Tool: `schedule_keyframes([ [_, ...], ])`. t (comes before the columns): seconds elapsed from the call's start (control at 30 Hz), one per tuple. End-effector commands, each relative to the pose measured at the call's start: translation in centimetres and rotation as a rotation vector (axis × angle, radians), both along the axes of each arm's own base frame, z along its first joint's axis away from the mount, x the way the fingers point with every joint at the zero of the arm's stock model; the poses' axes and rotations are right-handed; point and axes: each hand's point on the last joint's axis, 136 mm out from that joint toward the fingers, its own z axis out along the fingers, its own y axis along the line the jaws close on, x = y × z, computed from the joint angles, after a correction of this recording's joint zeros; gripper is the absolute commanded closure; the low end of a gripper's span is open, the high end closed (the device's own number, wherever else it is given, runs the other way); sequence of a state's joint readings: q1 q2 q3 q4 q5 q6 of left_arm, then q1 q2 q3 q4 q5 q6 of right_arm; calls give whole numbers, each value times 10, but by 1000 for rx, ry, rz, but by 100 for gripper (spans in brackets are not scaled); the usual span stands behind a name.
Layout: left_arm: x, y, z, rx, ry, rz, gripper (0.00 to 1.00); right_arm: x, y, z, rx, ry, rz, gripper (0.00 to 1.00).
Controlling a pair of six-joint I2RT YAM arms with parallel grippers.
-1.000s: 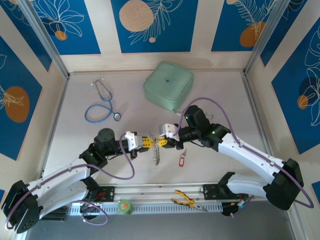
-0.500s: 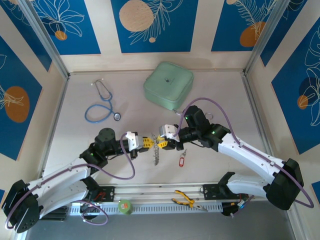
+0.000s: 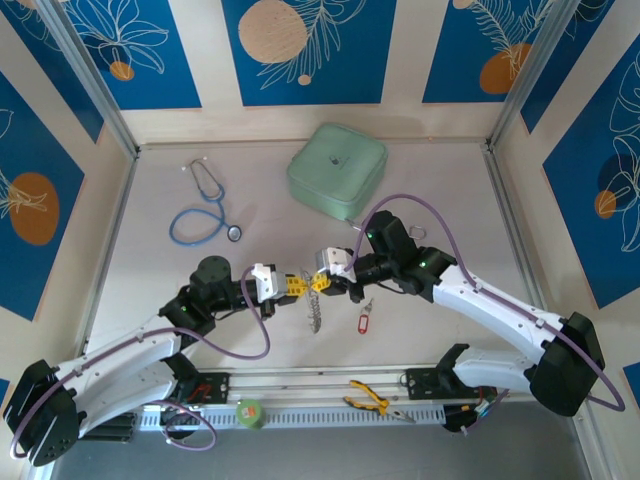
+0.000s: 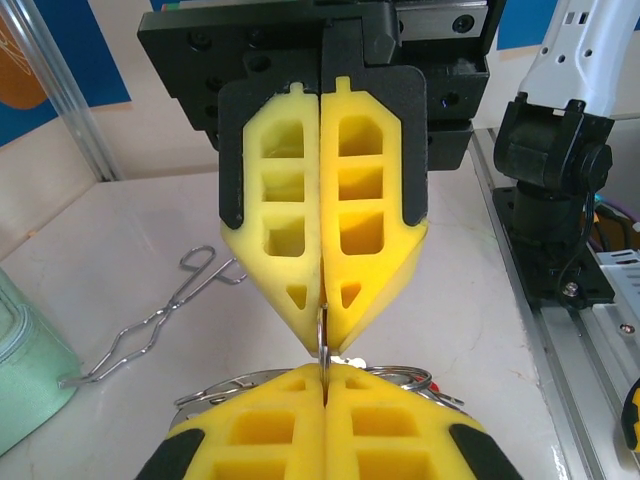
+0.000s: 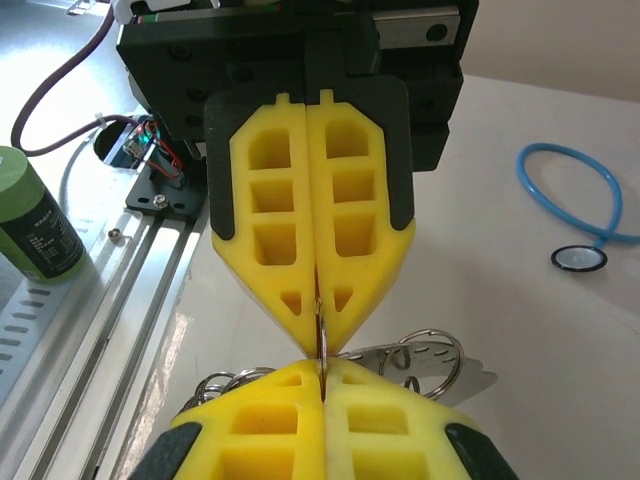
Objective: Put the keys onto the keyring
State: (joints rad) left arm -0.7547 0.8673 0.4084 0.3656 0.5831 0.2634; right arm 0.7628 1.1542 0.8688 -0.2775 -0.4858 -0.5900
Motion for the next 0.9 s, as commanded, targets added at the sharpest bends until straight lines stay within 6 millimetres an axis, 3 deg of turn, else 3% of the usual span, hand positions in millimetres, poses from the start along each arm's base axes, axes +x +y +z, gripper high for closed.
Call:
schedule_keyframes([
  [0.0,2,-4,26,-51,-62,-7,100,-8,7,12,42,7,49,100],
  [0.1,4,-5,25,-49,-55,2,92,-11,10,15,57,7,60,100],
  [0.37,5,-6,28,-56,-58,1,86,-15,16,18,88,6,81,100],
  [0.43,6,-6,28,-56,-59,3,88,-16,16,17,87,10,82,100],
  [0.5,4,-5,28,-53,-63,-4,99,-16,15,16,82,13,80,100],
  [0.63,5,-3,29,-53,-77,9,100,-9,10,13,56,13,27,99],
  [0.7,5,-2,29,-47,-81,15,100,-2,1,16,54,40,-26,79],
  [0.87,8,0,19,13,-105,31,100,28,-31,1,-13,145,-347,68],
])
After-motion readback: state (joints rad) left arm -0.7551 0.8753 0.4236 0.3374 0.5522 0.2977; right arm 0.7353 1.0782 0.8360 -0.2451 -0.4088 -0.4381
